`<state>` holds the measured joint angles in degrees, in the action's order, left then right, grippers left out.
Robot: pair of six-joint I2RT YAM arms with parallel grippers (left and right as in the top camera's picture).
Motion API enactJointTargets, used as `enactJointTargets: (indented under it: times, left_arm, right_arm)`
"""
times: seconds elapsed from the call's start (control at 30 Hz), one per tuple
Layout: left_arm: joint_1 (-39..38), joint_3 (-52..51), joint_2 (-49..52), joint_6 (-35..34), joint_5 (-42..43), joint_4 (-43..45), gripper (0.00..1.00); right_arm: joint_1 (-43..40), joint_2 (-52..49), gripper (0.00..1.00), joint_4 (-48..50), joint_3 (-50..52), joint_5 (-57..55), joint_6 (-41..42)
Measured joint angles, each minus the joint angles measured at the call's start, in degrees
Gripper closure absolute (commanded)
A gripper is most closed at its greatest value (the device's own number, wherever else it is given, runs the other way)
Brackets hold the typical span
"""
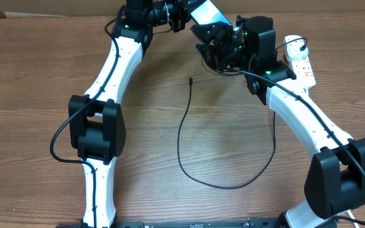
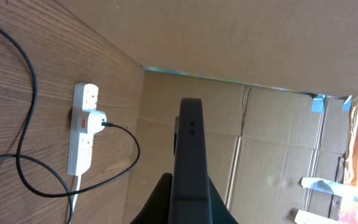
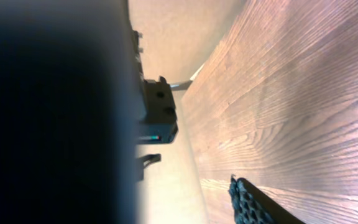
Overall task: Plug charger to phone and switch on socket
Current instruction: 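Open the right gripper and pull the phone left with the left gripper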
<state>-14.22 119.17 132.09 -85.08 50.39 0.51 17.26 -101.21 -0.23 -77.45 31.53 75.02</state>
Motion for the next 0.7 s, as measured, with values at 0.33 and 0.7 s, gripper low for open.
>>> enactJointTargets:
  times: [0.33,0.7]
  left_arm:
    - [0.8,0.0,0.0,4.1,0.6,-7.7,0.96]
    - [7.3,0.1,0.0,15.7,3.2,-23.8,0.96]
  right_arm:
    - [-3.5,0.0,0.20,-0.6,0.1,6.2,-7.3]
    - [-6.3,0.0,0.24,-18.1,0.3,8.0,-23.3]
